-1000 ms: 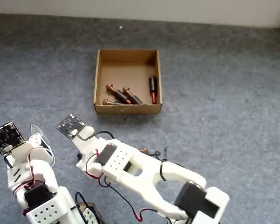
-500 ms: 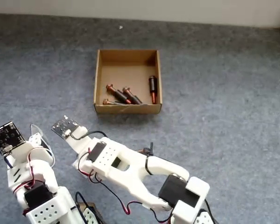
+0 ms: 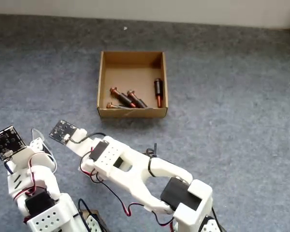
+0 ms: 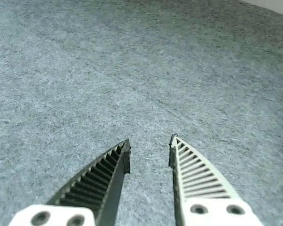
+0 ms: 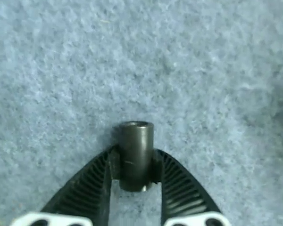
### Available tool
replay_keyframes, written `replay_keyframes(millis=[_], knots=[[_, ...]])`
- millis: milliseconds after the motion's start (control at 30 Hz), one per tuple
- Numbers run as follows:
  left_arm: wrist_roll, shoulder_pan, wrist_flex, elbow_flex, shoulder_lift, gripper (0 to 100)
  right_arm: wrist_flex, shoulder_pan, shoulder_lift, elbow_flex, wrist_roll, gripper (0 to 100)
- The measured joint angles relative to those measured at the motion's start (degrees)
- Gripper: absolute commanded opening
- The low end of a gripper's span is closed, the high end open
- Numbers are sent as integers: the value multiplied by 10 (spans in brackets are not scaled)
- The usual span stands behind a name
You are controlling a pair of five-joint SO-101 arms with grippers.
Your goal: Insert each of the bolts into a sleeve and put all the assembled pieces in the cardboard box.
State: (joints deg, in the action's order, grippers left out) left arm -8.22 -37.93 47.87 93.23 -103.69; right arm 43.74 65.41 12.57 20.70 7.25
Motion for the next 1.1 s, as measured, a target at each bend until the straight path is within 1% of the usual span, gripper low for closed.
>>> replay_keyframes(millis=[133,367,567,833,1033,1100], knots=[[0,0,0,0,0,164,23,-11,-83,33,1,5],[0,0,0,0,0,164,65,-52,-311,138,1,5],[0,0,0,0,0,164,136,-143,-502,194,1,5],[0,0,0,0,0,164,223,-251,-702,282,2,5],[0,1,0,0,0,165,241,-301,-854,344,-1,5],[1,9,0,0,0,165,241,-326,-899,367,-21,5]])
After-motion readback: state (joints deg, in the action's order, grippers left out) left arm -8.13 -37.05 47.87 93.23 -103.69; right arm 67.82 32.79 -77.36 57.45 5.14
